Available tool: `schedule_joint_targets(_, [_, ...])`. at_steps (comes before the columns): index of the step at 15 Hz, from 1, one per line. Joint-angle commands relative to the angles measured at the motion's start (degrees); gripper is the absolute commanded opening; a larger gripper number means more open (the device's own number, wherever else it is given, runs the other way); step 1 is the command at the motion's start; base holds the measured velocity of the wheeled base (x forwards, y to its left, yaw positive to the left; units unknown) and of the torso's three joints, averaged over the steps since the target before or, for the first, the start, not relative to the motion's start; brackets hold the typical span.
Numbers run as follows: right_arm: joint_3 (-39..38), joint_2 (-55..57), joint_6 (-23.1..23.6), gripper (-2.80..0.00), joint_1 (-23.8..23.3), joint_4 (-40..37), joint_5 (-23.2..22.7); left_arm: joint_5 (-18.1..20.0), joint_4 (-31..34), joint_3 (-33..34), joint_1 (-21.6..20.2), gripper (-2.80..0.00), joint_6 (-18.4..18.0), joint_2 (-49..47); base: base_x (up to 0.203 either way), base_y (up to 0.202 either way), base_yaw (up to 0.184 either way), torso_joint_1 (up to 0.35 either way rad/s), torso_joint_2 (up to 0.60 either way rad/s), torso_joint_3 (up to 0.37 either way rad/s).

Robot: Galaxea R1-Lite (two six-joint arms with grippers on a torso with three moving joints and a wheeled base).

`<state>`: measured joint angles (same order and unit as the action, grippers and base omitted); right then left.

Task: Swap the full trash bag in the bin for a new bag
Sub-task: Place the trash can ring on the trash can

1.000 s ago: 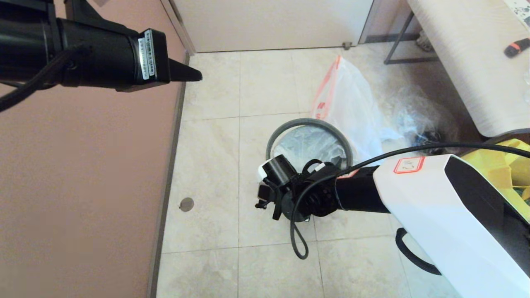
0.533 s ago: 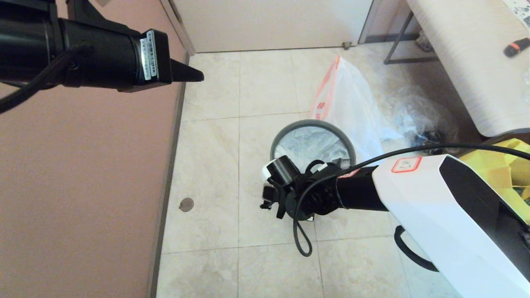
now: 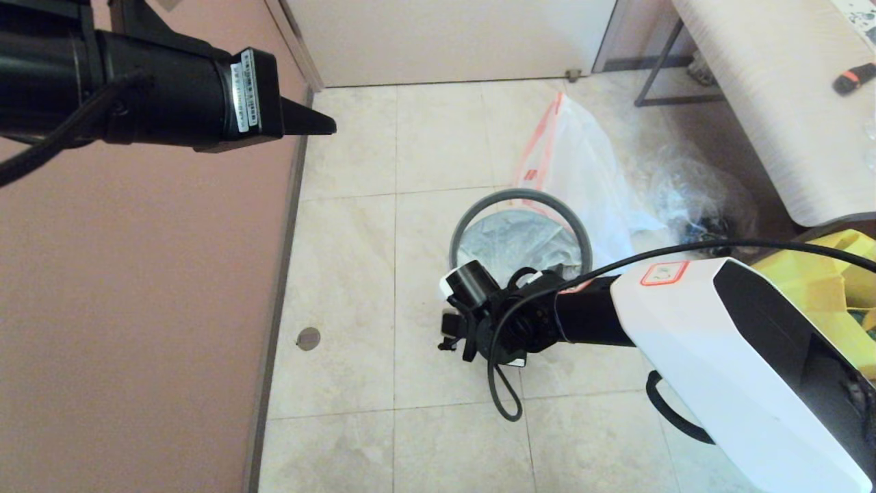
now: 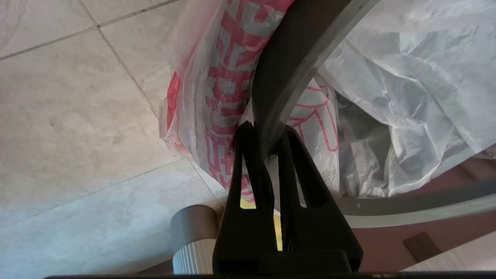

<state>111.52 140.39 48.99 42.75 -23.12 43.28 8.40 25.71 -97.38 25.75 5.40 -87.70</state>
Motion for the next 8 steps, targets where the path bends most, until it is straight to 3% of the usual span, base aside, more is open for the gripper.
schedule_joint_targets(1, [0.1, -0.3, 0.1, -2.8, 0.2, 0.2, 0.2, 0.0, 0.1, 0.0, 0.0, -2.8, 0.0, 0.0, 0.0, 0.0, 0.0, 0.0, 0.0, 0.0])
schedule_joint_targets(8, [-0.5, -4.0, -0.5, -2.8, 0.7, -0.1, 0.2, 0.0, 0.2, 0.2, 0.4, -2.8, 0.0, 0.2, 0.0, 0.0, 0.0, 0.0, 0.0, 0.0])
